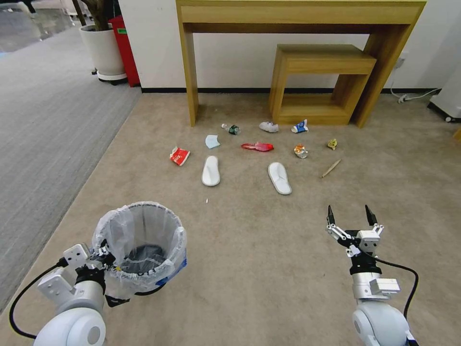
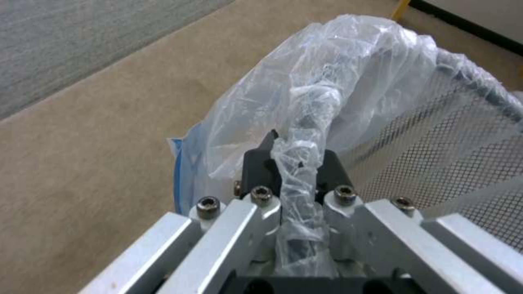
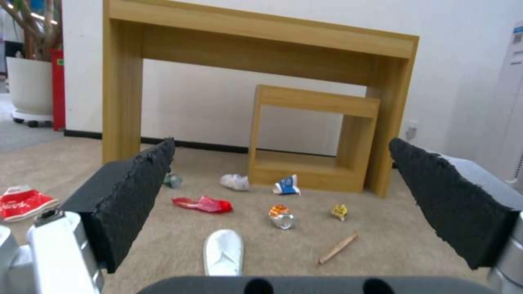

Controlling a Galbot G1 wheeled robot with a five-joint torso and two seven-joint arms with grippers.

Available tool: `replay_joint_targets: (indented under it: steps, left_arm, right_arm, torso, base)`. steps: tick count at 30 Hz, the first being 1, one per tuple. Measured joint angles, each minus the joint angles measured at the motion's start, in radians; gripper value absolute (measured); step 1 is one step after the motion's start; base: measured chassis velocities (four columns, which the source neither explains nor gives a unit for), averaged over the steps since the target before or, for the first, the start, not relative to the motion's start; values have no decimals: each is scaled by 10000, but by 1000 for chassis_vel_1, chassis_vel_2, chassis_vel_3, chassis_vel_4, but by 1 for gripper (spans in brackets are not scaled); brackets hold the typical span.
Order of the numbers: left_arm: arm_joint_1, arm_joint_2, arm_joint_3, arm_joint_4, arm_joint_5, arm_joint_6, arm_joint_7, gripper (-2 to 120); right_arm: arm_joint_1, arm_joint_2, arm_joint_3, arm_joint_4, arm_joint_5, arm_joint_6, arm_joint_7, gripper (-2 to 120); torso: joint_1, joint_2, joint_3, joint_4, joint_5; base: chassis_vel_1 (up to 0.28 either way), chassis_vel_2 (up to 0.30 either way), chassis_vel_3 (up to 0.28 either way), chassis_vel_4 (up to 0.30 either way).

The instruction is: Pick up the trash bin and place the garbage on the floor into it.

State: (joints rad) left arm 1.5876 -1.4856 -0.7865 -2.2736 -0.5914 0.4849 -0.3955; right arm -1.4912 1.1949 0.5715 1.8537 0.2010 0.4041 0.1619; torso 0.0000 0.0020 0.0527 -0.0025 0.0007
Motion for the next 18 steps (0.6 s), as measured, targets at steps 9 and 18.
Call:
replay_joint_targets:
  steps: [9,18]
  left_arm:
    - [-9,-18,-10,2,-2,-2,-2,3]
    - [-37,-21,-9,25,-3,-8,-1,3]
  right_arm:
    - [33,-40,-8,-7,16,2,-3,100]
    - [48,-53,-17,-17,31,3,-4,100]
  torso:
    - [0,0,0,0,0]
    - [0,0,0,0,1]
  base:
    - [-152,154,149,-147]
    - [-147,148,143,-153]
